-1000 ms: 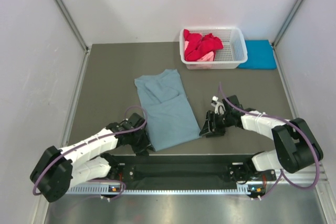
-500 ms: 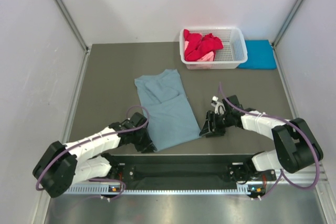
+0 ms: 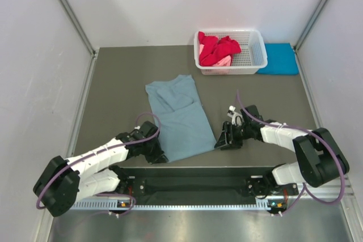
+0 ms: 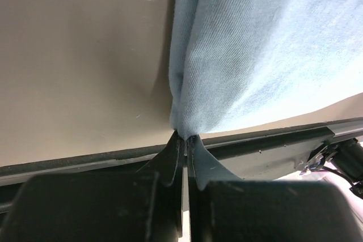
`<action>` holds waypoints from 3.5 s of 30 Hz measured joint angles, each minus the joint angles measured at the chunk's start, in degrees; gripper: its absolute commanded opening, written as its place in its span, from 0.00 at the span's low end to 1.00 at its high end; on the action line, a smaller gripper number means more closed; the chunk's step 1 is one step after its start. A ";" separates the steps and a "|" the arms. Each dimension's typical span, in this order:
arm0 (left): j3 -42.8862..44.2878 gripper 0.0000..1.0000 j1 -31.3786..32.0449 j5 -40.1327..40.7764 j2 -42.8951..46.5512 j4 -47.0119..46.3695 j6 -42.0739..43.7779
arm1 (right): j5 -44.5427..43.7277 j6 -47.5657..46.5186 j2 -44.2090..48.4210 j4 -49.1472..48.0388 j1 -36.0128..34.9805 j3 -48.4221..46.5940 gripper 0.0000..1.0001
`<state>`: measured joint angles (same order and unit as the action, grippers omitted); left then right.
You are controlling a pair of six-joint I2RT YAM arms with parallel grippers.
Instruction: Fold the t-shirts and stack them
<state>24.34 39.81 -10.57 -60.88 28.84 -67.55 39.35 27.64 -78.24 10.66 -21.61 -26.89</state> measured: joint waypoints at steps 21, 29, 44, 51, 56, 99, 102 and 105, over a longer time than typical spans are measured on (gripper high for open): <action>0.00 0.00 0.00 -0.50 0.50 -0.13 0.17 | 2.71 17.29 -3.26 -14.16 -0.37 5.49 0.43; 0.00 0.00 -0.02 -0.50 1.51 -0.22 0.17 | 1.53 19.04 -4.81 -16.04 -0.37 5.44 0.31; 0.00 0.00 0.00 -1.01 3.13 1.49 1.70 | -3.21 10.16 -1.22 -9.57 -1.88 3.96 0.00; -0.04 0.00 0.22 -1.57 8.98 4.63 1.42 | -6.43 10.03 6.29 -4.17 -7.82 3.98 0.00; 2.38 0.00 0.37 -1.46 10.12 10.08 1.49 | -8.76 11.30 10.80 2.23 -12.24 1.44 0.00; 72.02 0.00 -36.65 -11.08 -57.96 14.21 31.52 | -7.37 -2.32 -54.82 22.10 -1.90 -88.74 0.00; 72.48 0.00 -36.83 -11.56 -58.86 12.76 31.50 | -7.52 -2.40 -55.41 20.68 -1.86 -88.74 0.00; 72.57 0.00 -36.85 -11.80 -58.90 11.26 31.47 | -8.39 -2.43 -55.71 20.09 -1.79 -88.72 0.00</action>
<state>96.90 2.96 -22.37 -119.79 40.10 -36.07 30.96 25.21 -133.95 30.74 -23.40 -115.61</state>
